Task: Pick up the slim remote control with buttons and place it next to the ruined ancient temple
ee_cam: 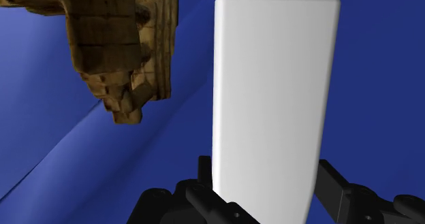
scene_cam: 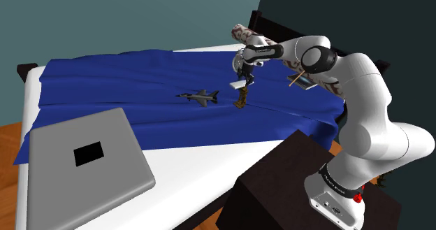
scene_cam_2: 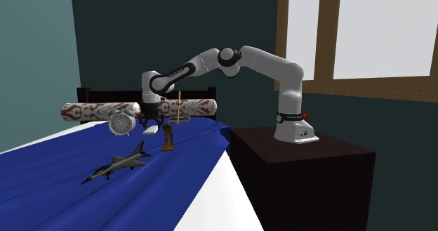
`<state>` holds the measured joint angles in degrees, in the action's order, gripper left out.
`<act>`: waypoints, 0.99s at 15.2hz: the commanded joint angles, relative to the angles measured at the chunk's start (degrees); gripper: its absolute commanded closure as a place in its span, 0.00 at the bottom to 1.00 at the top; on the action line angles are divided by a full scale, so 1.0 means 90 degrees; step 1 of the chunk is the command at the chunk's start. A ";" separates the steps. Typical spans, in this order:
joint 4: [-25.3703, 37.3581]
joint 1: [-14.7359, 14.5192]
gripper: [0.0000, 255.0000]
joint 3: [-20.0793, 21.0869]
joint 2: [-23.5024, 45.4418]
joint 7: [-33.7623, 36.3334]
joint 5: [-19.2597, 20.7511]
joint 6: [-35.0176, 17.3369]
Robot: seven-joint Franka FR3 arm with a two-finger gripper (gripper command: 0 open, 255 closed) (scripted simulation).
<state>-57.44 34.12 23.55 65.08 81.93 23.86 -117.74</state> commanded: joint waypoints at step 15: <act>0.0640 -0.0179 1.00 -0.0161 0.0963 -0.0067 0.0089 -0.0373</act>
<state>-51.91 32.55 22.11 73.59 81.37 24.66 -121.12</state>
